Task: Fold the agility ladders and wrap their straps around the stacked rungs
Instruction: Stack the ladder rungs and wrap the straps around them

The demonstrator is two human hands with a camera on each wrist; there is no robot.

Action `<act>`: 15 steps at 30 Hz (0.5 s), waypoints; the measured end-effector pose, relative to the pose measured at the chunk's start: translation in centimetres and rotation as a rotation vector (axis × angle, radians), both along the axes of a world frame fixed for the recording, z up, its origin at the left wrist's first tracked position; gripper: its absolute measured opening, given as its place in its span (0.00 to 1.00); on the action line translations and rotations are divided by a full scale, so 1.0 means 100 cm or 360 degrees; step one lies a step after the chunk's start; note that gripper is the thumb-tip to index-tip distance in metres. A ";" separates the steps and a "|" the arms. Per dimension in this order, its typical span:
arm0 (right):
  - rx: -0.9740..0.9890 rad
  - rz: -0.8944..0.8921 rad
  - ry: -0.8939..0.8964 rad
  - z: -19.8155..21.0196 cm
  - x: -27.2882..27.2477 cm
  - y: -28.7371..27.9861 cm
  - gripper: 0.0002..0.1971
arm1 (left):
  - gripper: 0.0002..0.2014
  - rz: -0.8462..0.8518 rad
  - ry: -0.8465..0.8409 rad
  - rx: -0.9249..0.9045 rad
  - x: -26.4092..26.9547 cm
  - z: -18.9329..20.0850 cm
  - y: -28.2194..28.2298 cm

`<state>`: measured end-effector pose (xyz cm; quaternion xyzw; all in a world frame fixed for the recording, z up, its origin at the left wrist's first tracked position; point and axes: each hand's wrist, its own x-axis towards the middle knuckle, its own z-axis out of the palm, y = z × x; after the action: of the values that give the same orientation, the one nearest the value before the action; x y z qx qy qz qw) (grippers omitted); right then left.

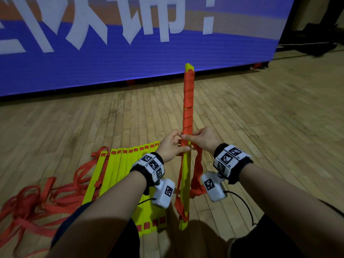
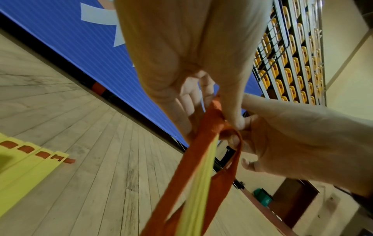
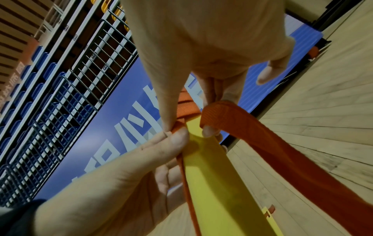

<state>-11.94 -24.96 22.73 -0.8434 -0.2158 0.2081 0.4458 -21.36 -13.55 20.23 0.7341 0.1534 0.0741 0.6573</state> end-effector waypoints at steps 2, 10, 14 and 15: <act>0.0057 0.0012 0.0032 0.001 0.001 -0.002 0.19 | 0.13 -0.0107 0.0048 -0.0093 -0.002 0.003 0.004; 0.0262 0.0167 0.0202 0.003 0.004 -0.007 0.19 | 0.16 -0.0101 0.0109 -0.0258 -0.009 0.008 0.013; 0.0259 0.0267 0.0234 0.006 0.004 -0.010 0.13 | 0.17 -0.0058 0.0134 -0.0249 -0.008 0.007 0.011; 0.0243 0.0292 0.0258 0.007 0.006 -0.011 0.12 | 0.17 -0.0060 0.0135 -0.0235 -0.007 0.007 0.010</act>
<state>-11.38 -26.04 23.39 -0.7641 -0.2705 0.2985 0.5038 -22.10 -12.53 20.98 0.6889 0.1722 0.0190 0.7038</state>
